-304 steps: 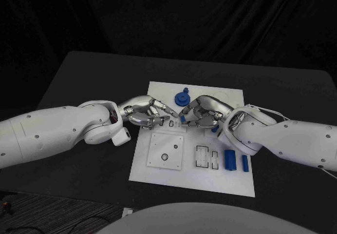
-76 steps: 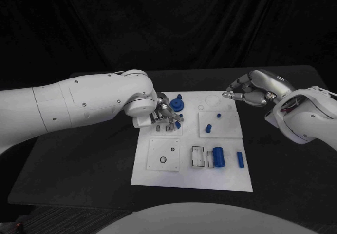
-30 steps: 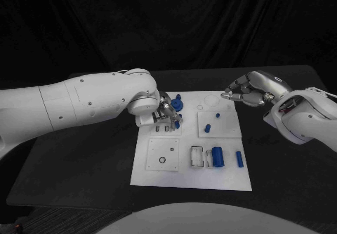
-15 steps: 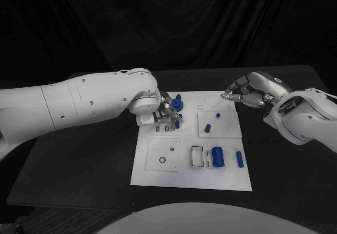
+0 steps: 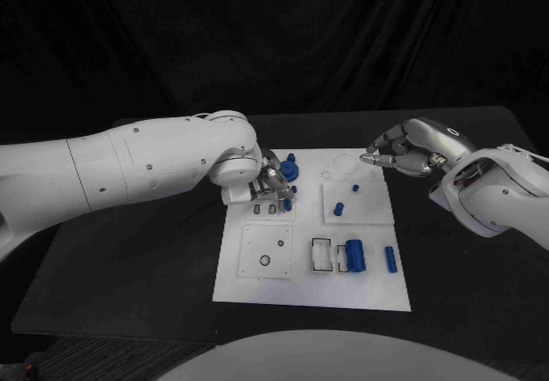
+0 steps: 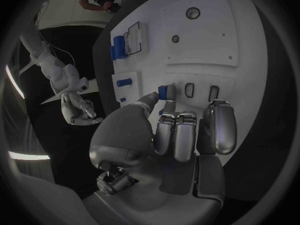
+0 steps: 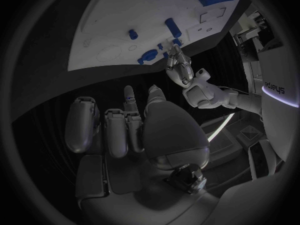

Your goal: Assemble the parts on the task board

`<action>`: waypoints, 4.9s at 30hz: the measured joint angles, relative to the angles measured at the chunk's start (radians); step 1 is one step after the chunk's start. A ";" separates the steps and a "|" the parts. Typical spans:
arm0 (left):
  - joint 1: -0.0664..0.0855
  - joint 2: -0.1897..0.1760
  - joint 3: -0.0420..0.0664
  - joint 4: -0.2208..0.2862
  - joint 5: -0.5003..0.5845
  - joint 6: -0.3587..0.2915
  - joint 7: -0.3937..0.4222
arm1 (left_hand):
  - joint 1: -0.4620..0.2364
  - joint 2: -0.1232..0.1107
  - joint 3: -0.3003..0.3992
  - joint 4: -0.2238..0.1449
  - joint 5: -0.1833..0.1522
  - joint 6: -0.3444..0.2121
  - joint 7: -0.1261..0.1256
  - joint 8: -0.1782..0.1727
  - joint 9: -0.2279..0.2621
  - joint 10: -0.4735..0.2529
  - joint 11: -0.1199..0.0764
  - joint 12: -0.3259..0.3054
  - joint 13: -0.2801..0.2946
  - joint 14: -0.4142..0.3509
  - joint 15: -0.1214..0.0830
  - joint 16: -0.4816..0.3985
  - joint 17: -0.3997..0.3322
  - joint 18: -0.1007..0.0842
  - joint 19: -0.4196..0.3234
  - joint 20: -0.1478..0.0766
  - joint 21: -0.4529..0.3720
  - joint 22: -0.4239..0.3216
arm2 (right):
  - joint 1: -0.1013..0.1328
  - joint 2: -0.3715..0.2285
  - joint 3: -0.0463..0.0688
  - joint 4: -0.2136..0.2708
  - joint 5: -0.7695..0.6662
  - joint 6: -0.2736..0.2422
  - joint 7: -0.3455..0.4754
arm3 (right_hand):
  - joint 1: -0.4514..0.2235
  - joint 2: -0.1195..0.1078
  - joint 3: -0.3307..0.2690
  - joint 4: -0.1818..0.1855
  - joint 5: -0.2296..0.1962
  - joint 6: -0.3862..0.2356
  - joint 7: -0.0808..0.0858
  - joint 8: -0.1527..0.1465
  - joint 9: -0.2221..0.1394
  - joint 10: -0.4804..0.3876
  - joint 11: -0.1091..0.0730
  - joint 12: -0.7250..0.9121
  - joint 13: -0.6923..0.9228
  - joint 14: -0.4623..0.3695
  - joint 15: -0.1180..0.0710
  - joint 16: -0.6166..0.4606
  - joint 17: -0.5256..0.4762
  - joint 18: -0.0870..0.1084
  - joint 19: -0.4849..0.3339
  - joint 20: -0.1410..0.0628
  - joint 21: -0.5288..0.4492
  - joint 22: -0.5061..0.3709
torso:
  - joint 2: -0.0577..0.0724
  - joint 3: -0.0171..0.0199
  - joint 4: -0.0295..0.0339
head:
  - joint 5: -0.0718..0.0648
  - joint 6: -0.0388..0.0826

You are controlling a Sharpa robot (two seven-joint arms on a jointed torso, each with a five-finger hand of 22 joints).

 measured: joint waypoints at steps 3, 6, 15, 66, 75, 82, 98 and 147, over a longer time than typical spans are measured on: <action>0.000 -0.001 0.000 0.000 0.000 0.002 0.000 | 0.000 0.000 0.011 -0.008 0.014 -0.001 0.001 -0.006 0.001 0.000 0.000 -0.004 0.000 0.000 0.000 0.000 0.000 0.000 0.000 0.000 0.000 0.000 | -0.001 0.000 0.000 0.000 0.000 0.000 0.000 | 0.002 0.002 0.000 0.000 0.000 0.000 0.000 0.000 0.000 0.000 0.000 0.001 0.000 -0.001 0.001 0.000 0.000 0.000 0.000 0.000 0.000 0.000 | 0.000 0.0001 0.0000 | -0.001 0.000; 0.000 -0.001 0.000 0.000 0.000 0.003 0.000 | 0.000 0.000 0.027 -0.013 0.030 -0.003 0.004 -0.008 0.003 0.000 0.000 -0.008 0.000 0.000 0.000 0.000 0.000 0.000 -0.002 0.002 -0.004 0.000 | -0.002 -0.001 0.000 0.000 0.000 0.000 0.000 | 0.004 0.004 0.000 0.000 0.000 0.000 0.000 0.000 0.000 0.000 0.000 0.003 0.000 -0.001 0.001 0.000 0.000 0.000 0.000 0.000 0.000 0.000 | 0.000 0.0001 0.0004 | -0.001 0.000; 0.000 -0.004 -0.001 0.002 0.000 0.004 0.000 | -0.039 -0.022 0.072 -0.016 0.037 -0.014 0.010 -0.018 0.015 0.000 0.000 -0.013 0.000 0.000 0.000 0.000 0.000 0.000 -0.007 0.007 -0.016 0.000 | -0.004 -0.002 0.000 0.000 0.000 0.000 0.000 | 0.006 0.006 0.000 0.000 0.000 0.000 0.000 0.000 0.000 0.000 0.000 0.005 0.000 -0.001 0.002 0.000 0.000 0.000 0.000 0.000 0.000 0.001 | 0.000 0.0001 0.0005 | -0.001 0.000; 0.000 -0.008 -0.001 0.000 0.000 0.022 -0.001 | -0.061 -0.036 0.067 -0.019 -0.072 -0.019 0.012 -0.053 0.009 0.000 0.014 -0.023 0.000 0.004 0.011 0.000 0.000 0.000 -0.011 0.011 -0.039 0.000 | -0.006 -0.001 0.000 -0.006 0.001 0.000 0.001 | 0.019 -0.007 0.003 -0.003 -0.004 0.003 0.003 0.000 0.000 -0.002 0.002 -0.001 0.040 0.002 0.001 0.000 0.000 0.000 0.000 0.000 0.000 0.000 | 0.000 0.0005 -0.0001 | 0.004 0.000; 0.000 -0.007 -0.001 -0.001 0.000 0.023 -0.001 | -0.035 -0.040 0.087 -0.054 -0.032 -0.013 0.010 -0.053 0.016 0.000 0.014 -0.023 0.000 0.004 0.011 0.000 0.000 0.000 -0.011 0.011 -0.039 0.000 | -0.006 -0.002 0.000 -0.006 0.001 0.000 0.001 | 0.048 -0.016 0.007 -0.007 -0.008 0.003 0.003 0.000 0.000 0.001 0.005 -0.001 0.075 0.002 0.001 0.000 0.000 0.000 0.004 0.004 0.000 0.000 | 0.000 0.0009 -0.0004 | 0.001 0.000; 0.000 -0.008 -0.001 -0.002 0.000 0.020 -0.001 | -0.028 -0.042 0.119 -0.085 0.076 -0.003 0.011 -0.046 0.031 0.000 0.014 -0.023 0.000 0.003 0.011 0.000 0.000 0.000 -0.011 0.011 -0.043 -0.001 | -0.006 -0.002 0.000 -0.007 0.001 0.000 0.001 | 0.055 -0.011 0.010 -0.010 -0.008 0.003 0.003 0.000 0.000 -0.001 0.006 -0.001 0.107 0.002 0.002 0.000 0.000 0.000 0.004 0.004 0.000 0.000 | 0.000 0.0009 -0.0002 | 0.001 0.000; 0.001 -0.072 -0.001 0.036 0.000 -0.011 -0.001 | -0.029 -0.042 0.139 -0.079 0.114 -0.001 0.016 -0.042 0.043 0.000 0.014 -0.027 0.000 0.003 0.011 0.000 0.000 0.000 -0.010 0.010 -0.043 -0.001 | -0.006 -0.011 0.000 -0.008 0.001 0.000 0.001 | 0.055 -0.011 0.010 -0.010 -0.008 0.007 0.007 0.000 0.000 -0.001 0.006 -0.004 0.119 0.002 0.005 0.000 0.000 0.000 0.004 0.004 0.000 0.000 | -0.001 0.0001 0.0015 | -0.001 0.000; 0.000 -0.114 -0.002 0.065 0.000 -0.031 -0.001 | -0.063 -0.037 0.171 -0.077 0.103 0.001 0.017 -0.030 0.059 0.000 0.007 -0.027 0.000 0.000 0.007 0.000 0.001 0.000 -0.003 0.004 -0.043 -0.001 | -0.016 -0.003 0.000 -0.013 0.004 0.001 0.000 | 0.063 -0.011 0.010 -0.010 -0.008 0.011 0.003 0.000 0.000 -0.003 0.008 -0.016 0.157 0.000 0.007 -0.004 0.000 0.000 0.004 0.004 -0.004 0.000 | 0.000 -0.0008 0.0001 | 0.023 0.000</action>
